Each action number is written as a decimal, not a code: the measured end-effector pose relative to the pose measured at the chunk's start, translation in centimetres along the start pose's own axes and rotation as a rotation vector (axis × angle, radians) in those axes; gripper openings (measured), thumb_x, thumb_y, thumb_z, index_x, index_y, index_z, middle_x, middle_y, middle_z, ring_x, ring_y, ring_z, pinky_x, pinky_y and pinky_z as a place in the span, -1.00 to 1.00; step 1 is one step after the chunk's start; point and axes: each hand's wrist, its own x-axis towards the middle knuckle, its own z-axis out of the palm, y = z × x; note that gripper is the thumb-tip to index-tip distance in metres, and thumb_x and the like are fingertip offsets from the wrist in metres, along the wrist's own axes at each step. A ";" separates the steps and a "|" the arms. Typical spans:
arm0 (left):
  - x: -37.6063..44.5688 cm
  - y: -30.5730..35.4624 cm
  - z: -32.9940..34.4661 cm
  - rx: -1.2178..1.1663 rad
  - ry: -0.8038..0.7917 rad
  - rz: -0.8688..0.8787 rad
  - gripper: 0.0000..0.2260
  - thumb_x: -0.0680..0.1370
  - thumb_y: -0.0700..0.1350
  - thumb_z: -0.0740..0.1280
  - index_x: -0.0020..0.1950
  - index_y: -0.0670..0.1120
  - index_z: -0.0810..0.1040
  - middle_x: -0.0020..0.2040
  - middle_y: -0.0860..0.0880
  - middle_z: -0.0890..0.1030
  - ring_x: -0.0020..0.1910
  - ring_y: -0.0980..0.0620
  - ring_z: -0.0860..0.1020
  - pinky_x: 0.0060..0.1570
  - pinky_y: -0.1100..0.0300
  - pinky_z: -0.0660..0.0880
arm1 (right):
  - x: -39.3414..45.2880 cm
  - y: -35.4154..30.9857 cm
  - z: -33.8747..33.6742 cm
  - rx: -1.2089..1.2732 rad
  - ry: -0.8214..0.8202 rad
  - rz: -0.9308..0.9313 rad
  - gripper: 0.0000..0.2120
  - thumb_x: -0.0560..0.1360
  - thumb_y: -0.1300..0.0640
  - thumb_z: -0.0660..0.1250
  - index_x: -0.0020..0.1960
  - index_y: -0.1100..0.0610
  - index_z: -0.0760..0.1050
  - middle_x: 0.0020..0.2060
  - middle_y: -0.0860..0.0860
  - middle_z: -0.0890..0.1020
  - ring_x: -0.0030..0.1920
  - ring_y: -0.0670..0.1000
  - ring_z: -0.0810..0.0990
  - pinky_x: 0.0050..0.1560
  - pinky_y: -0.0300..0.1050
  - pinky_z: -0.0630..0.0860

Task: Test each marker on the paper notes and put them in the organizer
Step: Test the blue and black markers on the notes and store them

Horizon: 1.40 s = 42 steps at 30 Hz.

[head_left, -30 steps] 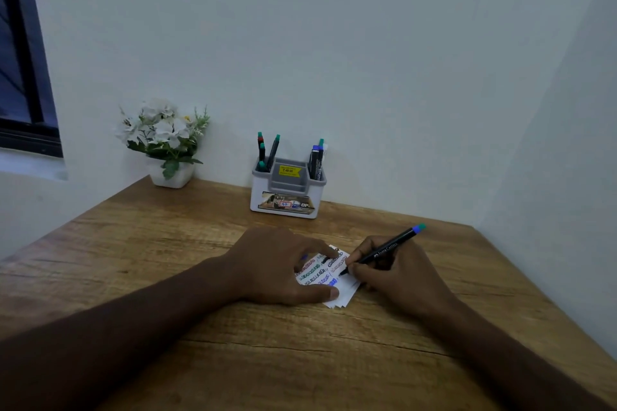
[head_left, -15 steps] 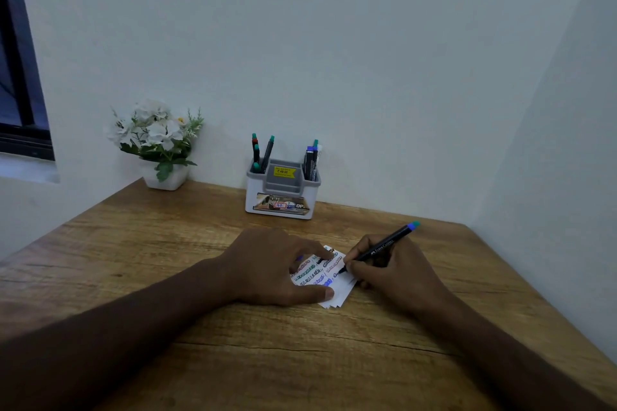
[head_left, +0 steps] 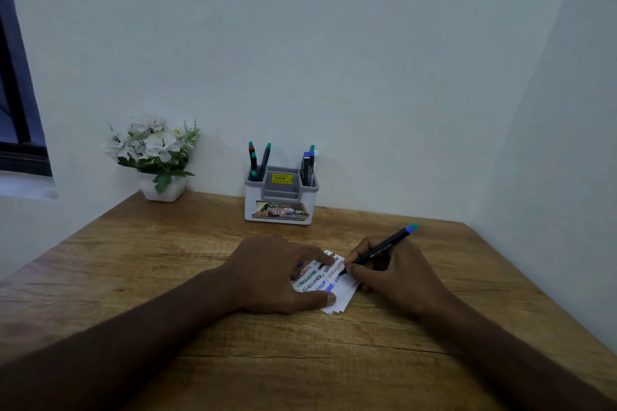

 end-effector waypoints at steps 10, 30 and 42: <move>0.1 0.1 -0.4 0.010 -0.019 -0.010 -0.24 0.37 0.67 0.00 0.51 0.43 0.30 -0.23 0.37 0.43 -0.26 0.27 0.47 -0.33 0.30 0.25 | 0.2 0.2 -0.2 -0.004 0.021 0.020 -0.91 0.53 0.14 0.54 -0.12 -0.03 0.75 -0.21 -0.14 0.80 -0.21 -0.07 0.78 -0.16 -0.20 0.73; 0.0 0.0 -0.3 0.027 0.003 0.003 -0.22 0.36 0.69 -0.04 0.51 0.43 0.31 -0.27 0.35 0.44 -0.30 0.28 0.46 -0.35 0.28 0.23 | 0.5 0.7 -0.5 -0.001 0.035 0.002 -0.93 0.52 0.12 0.54 -0.11 -0.02 0.75 -0.22 -0.10 0.80 -0.26 -0.06 0.77 -0.17 -0.20 0.73; 0.2 -0.1 -0.3 0.014 -0.012 0.008 -0.24 0.38 0.66 0.00 0.52 0.42 0.30 -0.14 0.33 0.51 -0.25 0.29 0.47 -0.33 0.30 0.25 | 0.7 0.7 -0.5 -0.008 0.054 0.015 -0.90 0.53 0.15 0.54 -0.12 -0.03 0.75 -0.22 -0.13 0.80 -0.26 -0.06 0.78 -0.18 -0.21 0.74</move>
